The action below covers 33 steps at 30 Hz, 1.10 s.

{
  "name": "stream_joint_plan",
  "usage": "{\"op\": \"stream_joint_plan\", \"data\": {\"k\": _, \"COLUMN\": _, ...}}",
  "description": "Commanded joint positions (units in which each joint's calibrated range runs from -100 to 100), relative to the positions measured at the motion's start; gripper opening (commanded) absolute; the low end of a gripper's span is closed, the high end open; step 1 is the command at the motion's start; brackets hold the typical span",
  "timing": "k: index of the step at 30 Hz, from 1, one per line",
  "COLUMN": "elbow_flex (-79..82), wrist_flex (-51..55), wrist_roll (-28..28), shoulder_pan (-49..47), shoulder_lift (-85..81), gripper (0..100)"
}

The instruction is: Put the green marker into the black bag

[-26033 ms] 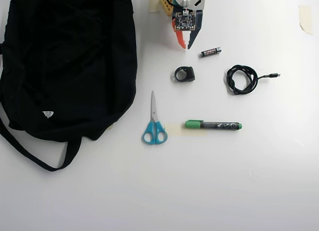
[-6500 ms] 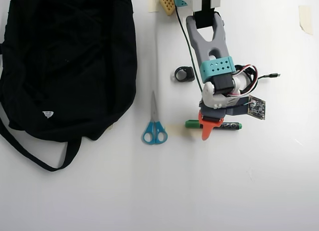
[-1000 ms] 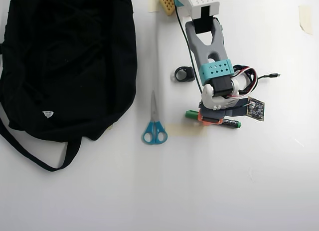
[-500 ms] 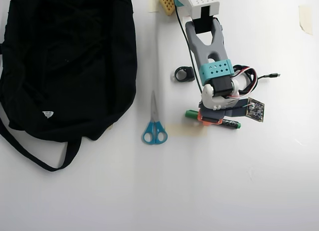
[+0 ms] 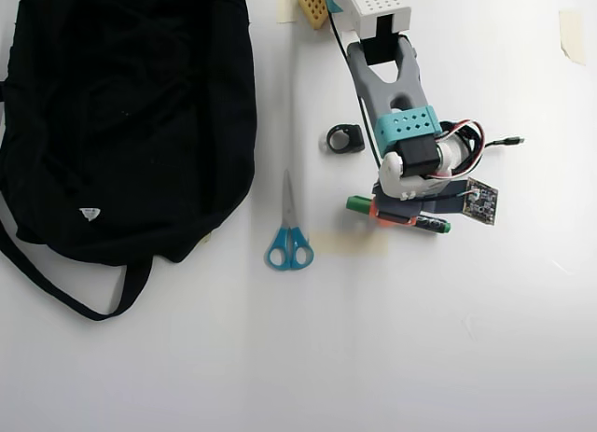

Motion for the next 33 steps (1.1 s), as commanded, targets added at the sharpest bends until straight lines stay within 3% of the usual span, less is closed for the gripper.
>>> {"op": "stream_joint_plan", "data": {"k": 1, "elbow_flex": -3.7, "wrist_flex": 1.4, "wrist_roll": 0.3, "shoulder_pan": -0.6, "shoulder_lift": -1.5, "gripper": 2}}
{"op": "stream_joint_plan", "data": {"k": 33, "elbow_flex": -5.8, "wrist_flex": 1.7, "wrist_roll": -1.4, "shoulder_pan": -0.4, "shoulder_lift": -1.5, "gripper": 2}}
